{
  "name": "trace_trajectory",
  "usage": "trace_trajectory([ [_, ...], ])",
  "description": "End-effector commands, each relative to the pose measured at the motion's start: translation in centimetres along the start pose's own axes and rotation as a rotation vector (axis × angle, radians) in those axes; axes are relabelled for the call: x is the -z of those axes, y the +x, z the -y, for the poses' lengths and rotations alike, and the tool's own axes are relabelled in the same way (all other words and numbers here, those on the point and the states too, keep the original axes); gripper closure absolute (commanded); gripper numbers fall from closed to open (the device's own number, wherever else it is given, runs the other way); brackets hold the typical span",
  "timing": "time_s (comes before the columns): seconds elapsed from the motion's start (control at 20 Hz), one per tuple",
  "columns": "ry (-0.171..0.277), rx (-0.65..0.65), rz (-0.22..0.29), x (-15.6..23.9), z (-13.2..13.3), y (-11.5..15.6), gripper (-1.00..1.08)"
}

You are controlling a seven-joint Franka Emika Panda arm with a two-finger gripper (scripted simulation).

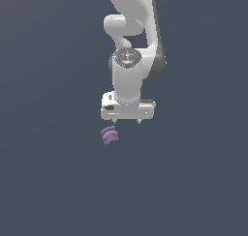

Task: Pick up the object and move it to a goal position.

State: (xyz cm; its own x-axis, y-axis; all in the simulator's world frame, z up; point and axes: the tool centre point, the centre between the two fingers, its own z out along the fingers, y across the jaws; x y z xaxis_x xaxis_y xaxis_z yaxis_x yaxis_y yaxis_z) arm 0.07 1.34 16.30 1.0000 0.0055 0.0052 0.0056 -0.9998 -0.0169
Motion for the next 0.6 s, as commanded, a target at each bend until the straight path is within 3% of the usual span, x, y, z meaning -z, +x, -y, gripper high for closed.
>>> trace_trajectory([
  [0.0,0.000,0.000,0.000,0.0,0.0,0.0,-0.92],
  [0.55,0.024,-0.033,-0.040,2.6,0.0,1.3,-0.92],
])
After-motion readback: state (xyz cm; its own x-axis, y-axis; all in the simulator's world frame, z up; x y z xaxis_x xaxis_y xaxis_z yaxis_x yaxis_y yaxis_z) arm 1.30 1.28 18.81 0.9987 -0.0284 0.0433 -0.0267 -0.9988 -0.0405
